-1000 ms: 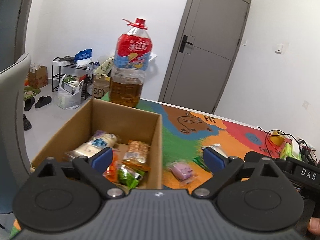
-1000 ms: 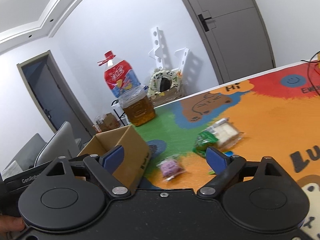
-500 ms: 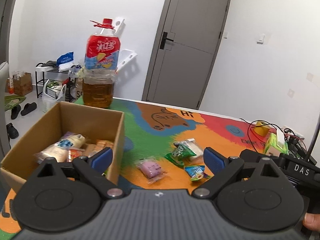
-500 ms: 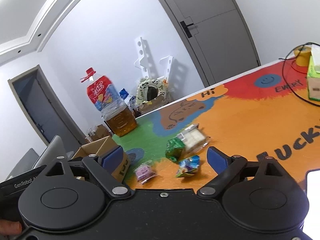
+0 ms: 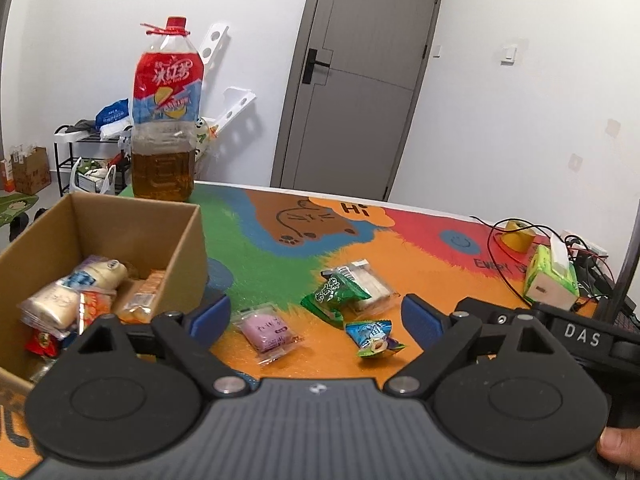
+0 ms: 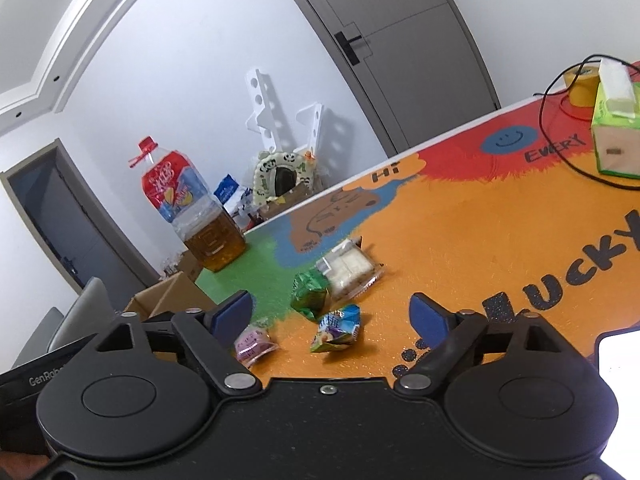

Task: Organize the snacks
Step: 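Move both grippers back toward the remaining snacks, then grasp the pink-wrapped jelly with the left gripper while the right gripper grasps the blue-green chip bag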

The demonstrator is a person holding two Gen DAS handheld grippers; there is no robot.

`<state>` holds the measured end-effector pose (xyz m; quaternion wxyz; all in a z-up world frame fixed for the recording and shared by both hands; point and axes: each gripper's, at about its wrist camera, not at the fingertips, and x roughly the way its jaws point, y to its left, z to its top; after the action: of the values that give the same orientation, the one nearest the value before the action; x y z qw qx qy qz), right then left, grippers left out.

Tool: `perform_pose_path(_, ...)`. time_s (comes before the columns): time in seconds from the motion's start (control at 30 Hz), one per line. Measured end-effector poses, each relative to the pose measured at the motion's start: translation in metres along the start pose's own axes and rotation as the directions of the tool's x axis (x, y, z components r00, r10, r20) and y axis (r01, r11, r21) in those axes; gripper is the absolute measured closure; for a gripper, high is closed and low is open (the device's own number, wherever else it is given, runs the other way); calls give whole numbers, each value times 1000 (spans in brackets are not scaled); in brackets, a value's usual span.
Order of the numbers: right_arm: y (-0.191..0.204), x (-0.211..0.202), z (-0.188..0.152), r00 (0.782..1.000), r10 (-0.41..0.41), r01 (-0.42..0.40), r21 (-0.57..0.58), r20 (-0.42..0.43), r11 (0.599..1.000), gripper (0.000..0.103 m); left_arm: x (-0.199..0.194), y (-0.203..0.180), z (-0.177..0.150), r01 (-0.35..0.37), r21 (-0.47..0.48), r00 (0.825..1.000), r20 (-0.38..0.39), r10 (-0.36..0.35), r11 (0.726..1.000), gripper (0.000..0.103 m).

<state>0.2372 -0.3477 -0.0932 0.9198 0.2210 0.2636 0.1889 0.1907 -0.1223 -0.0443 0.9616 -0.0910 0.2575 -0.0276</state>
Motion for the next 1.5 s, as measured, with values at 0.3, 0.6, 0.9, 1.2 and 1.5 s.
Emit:
perform_pose_path(0.3,-4,34,-3,999,-13,13,12,-33,1000,32,40,0,-9,-59,-13,997,-42,59,998,25)
perform_pose_path(0.6,-13,64,-8,996,1,1,26,-91,1000,37,73,1,-19,-145,-45,988,-60,142,988,35)
perform_pose_path(0.9,-6,90,-11,989,13,-13,3,-150,1000,45,87,8,-26,-209,-101,977,-70,202,973,44)
perform_pose_path(1.2,-4,88,-15,990,-24,19,-37,-139,999,71,101,11,-33,-231,-103,970,-96,221,968,46)
perform_pose_path(1.5,-18,72,-18,993,-56,56,-5,-101,998,71,102,6,-37,-254,-61,965,-81,249,965,71)
